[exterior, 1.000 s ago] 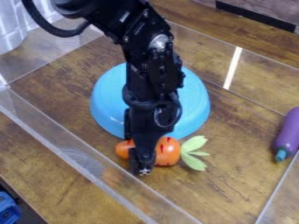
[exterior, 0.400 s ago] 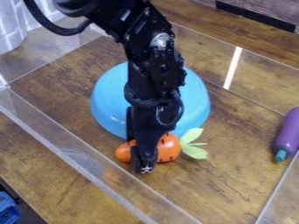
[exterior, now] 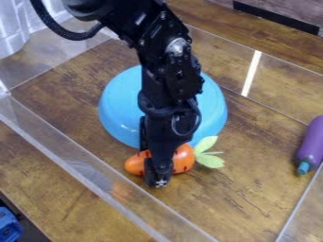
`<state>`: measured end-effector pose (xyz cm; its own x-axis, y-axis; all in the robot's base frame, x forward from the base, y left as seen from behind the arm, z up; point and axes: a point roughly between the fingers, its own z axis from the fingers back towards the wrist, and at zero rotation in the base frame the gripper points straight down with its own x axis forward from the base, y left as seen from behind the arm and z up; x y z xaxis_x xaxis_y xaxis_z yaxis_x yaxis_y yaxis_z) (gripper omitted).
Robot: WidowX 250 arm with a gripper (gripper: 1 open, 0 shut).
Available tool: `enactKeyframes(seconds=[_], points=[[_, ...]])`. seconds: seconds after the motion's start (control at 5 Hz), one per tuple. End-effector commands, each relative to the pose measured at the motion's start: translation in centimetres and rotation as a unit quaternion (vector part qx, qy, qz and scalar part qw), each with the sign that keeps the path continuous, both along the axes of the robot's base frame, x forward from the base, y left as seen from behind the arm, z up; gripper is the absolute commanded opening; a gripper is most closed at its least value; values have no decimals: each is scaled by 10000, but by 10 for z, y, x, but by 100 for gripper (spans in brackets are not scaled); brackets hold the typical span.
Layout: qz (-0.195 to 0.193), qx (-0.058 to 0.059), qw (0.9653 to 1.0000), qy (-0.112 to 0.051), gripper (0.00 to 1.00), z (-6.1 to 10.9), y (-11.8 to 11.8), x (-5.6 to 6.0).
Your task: Put the carrot on the blue tray
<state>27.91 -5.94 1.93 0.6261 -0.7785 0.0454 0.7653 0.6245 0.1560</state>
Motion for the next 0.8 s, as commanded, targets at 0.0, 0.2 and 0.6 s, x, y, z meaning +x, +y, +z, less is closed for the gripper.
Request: enactKeyframes(seconds=[0.0, 0.2, 0.6], points=[[78, -83, 9996, -245, 0, 8, 3, 11], [68, -94, 9996, -254, 0, 7, 2, 12], [73, -71, 9997, -240, 0, 9, 2, 13]])
